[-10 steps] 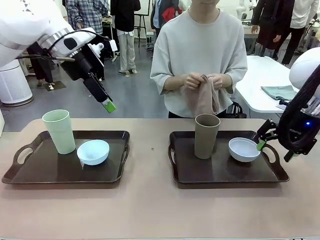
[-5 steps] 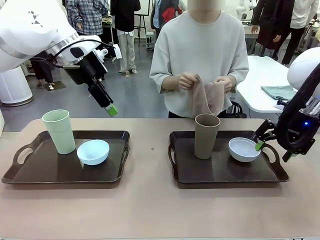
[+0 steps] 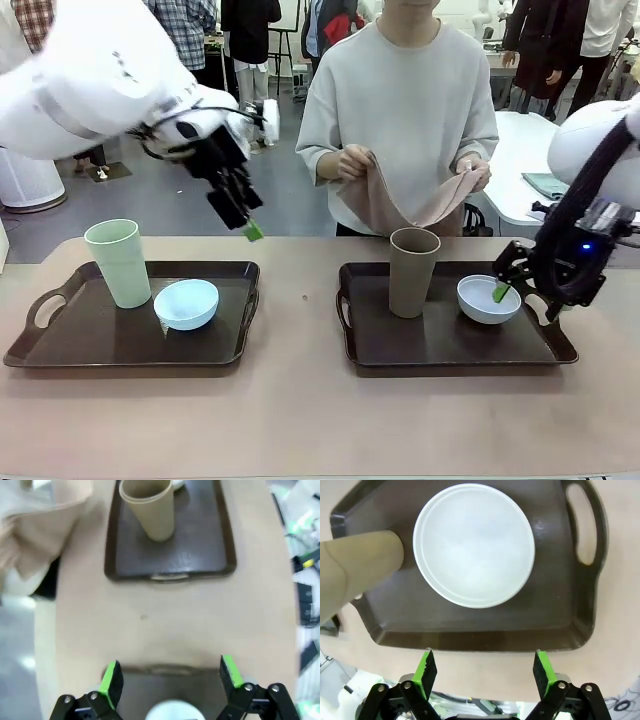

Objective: Set up a tray with a mat and arrange the tableware.
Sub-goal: Pick up the Picnic Bowl and Reusable plastic cup from the Handle tray in front of the human's position and hold them in the air.

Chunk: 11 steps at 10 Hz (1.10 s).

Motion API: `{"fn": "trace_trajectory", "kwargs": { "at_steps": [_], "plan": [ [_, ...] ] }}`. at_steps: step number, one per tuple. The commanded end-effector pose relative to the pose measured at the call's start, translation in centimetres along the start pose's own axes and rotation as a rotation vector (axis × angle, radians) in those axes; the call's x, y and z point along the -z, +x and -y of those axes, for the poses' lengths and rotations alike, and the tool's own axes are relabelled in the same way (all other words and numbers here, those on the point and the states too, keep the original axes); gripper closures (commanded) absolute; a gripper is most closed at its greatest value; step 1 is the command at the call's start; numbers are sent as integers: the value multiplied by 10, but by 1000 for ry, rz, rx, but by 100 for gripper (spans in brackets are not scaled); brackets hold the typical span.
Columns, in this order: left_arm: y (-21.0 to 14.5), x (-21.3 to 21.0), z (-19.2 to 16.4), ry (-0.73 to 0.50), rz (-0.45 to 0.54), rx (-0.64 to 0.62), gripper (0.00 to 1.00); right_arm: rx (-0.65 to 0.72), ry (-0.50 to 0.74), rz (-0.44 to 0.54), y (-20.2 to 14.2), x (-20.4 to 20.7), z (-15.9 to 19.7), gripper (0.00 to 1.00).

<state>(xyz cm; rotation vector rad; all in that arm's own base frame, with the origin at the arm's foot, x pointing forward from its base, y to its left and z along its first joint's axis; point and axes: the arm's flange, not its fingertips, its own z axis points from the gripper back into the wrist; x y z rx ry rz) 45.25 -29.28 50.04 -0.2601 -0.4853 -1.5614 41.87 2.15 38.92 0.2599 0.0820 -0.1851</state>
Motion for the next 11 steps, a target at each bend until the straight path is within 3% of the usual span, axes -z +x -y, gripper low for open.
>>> {"fn": "trace_trajectory", "kwargs": {
  "at_steps": [1, 3, 6, 11],
  "plan": [
    [9, 38, -28, 10, 137, 163, 0, 14, -60, 26, 13, 5, -15, 0],
    [26, 74, -36, 61, 270, 182, 0, 42, -77, 52, 22, 8, -15, 0],
    [46, 123, -39, 98, 427, 89, 0, 63, -67, 61, 29, 10, -12, 0],
    [40, 169, -29, -66, 505, -11, 0, 71, -42, 54, 38, 12, -6, 0]
  ]
}}
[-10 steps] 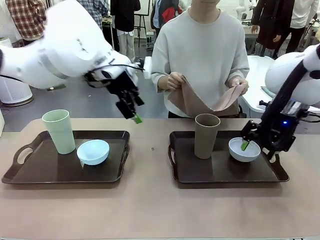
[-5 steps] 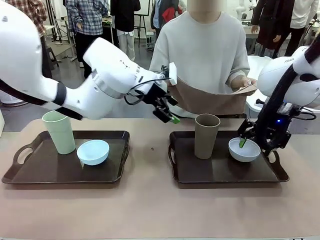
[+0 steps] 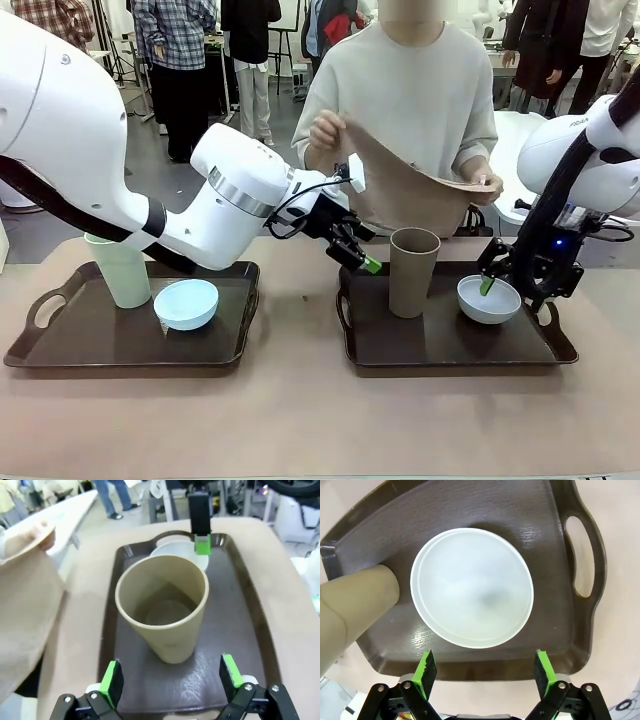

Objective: Set up a tray with a mat and arrange the tableware.
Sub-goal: Pick up the Picnic Bowl and Reusable plastic cup from the Handle tray in front of the human's position and hold them in the air.

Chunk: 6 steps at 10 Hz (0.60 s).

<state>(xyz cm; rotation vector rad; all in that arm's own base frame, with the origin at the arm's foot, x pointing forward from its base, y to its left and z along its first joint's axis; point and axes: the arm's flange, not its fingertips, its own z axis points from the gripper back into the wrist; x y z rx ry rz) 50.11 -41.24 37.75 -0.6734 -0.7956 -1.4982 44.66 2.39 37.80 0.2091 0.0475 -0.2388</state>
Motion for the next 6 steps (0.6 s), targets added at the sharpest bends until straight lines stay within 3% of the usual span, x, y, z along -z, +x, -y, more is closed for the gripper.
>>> {"fn": "trace_trajectory", "kwargs": {
  "at_steps": [1, 2, 3, 6],
  "plan": [
    [-9, 1, -1, -55, 64, -33, 0, 20, 6, 9, 13, 3, 0, 0],
    [-1, -8, 1, -138, 33, -65, 0, 36, -6, 23, 9, -1, -2, 0],
    [-4, 3, 1, -29, 13, -19, 0, 3, 1, 0, 3, 1, 1, 0],
    [-7, 5, 3, -80, 33, -54, 0, 19, -26, 16, 11, 2, 2, 0]
  ]
}}
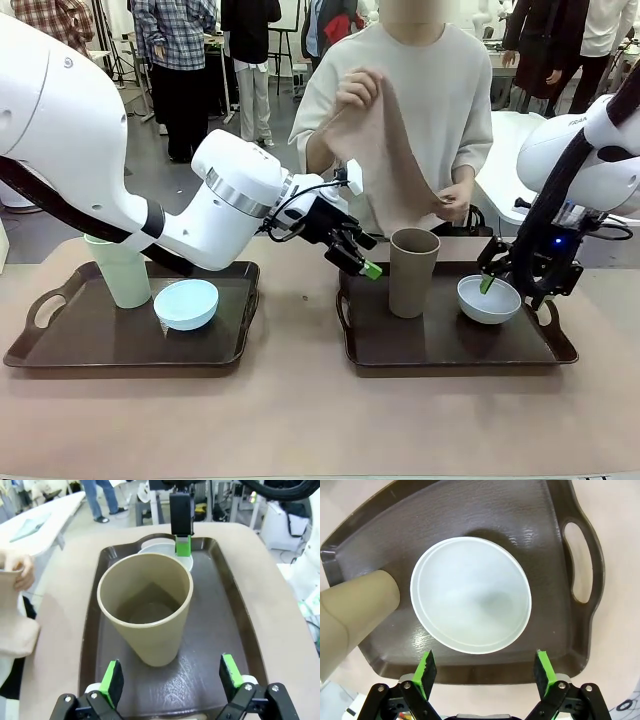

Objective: Set up a tray with a mat and arrange the tableware.
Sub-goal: Pick up the Picnic Bowl and Reusable plastic cup from the Handle tray in front of the human's position and hold them in the air.

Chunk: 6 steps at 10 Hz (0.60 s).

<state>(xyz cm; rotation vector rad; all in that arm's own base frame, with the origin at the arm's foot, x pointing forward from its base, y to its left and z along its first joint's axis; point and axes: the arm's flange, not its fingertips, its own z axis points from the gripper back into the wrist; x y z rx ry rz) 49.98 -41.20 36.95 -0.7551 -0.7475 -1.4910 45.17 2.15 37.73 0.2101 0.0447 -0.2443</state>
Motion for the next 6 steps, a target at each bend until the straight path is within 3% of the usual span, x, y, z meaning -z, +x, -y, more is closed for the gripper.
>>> {"fn": "trace_trajectory", "kwargs": {
  "at_steps": [1, 6],
  "plan": [
    [-4, 7, 0, -28, 17, -21, 0, 1, -45, 17, 10, 5, 1, 0],
    [-32, 16, -6, 0, 42, -28, 0, -1, -131, 113, 20, 8, 1, 0]
  ]
}}
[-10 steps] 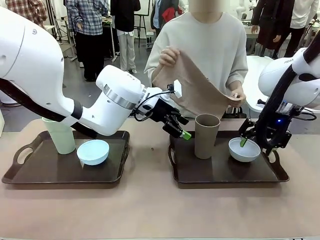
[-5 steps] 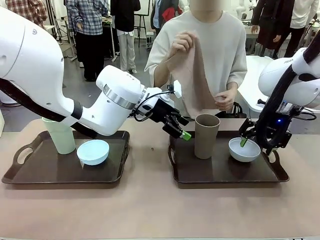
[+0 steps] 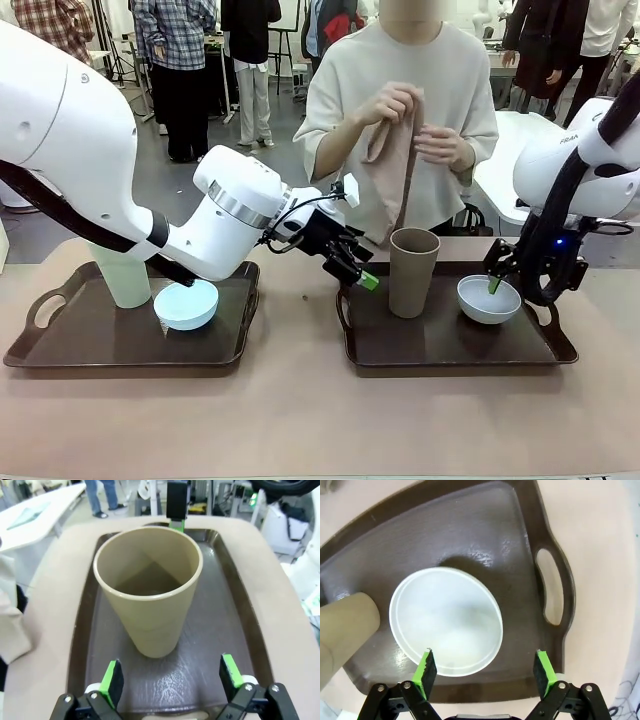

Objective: Set up a tray with a mat and arrange the tableware.
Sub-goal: Pick up the Picnic Bowl and Reusable plastic cup from the Handle tray in front of the human's position and hold them in the air.

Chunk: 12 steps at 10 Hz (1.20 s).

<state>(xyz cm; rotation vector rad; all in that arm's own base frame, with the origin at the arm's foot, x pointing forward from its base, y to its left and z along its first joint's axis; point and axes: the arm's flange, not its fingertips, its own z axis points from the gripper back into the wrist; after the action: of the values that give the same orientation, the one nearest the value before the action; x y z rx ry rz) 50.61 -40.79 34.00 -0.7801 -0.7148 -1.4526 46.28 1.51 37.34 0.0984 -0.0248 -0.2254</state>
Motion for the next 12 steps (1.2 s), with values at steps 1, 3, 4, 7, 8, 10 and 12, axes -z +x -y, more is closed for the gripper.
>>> {"fn": "trace_trajectory", "kwargs": {
  "at_steps": [1, 3, 4, 7, 8, 10, 12],
  "plan": [
    [-9, 5, -2, 10, 61, 18, 0, 11, -14, 23, 9, 9, -7, 0],
    [-15, 19, -4, -14, 94, 16, 0, 0, 2, 8, 14, 15, -10, 0],
    [-15, 28, -4, -24, 105, 16, 0, -6, 2, 13, 14, 17, -10, 0],
    [-22, 47, -15, -4, 144, 79, 0, -26, 4, 22, 15, 23, -8, 0],
    [-24, 50, -19, 3, 159, 99, 0, -32, 8, 25, 15, 22, -8, 0],
    [-25, 55, -25, 12, 155, 110, 0, -38, 12, 28, 15, 21, -7, 0],
    [-21, 64, -28, 0, 152, 105, 0, -38, 17, 21, 15, 21, -6, 0]
  ]
}}
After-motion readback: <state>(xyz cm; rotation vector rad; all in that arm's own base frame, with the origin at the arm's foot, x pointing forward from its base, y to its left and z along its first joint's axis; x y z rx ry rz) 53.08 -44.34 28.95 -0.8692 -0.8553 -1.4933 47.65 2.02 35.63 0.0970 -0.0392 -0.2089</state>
